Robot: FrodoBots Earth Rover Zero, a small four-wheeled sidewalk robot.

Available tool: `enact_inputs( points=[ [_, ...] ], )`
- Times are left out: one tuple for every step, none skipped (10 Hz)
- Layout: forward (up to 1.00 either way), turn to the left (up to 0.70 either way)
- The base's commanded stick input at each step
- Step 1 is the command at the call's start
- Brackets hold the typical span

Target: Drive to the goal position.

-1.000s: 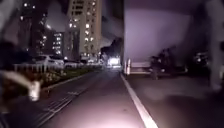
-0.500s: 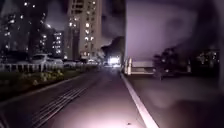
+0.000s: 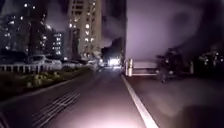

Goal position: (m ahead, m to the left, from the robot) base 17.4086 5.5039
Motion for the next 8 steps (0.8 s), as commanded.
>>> enact_inputs(
  points=[
    [0.45,0.0],
    [0.45,0.0],
    [0.45,0.0],
    [0.45,0.0],
    [0.45,0.0],
    [0.45,0.0],
    [0.45,0.0],
    [0.45,0.0]
  ],
)
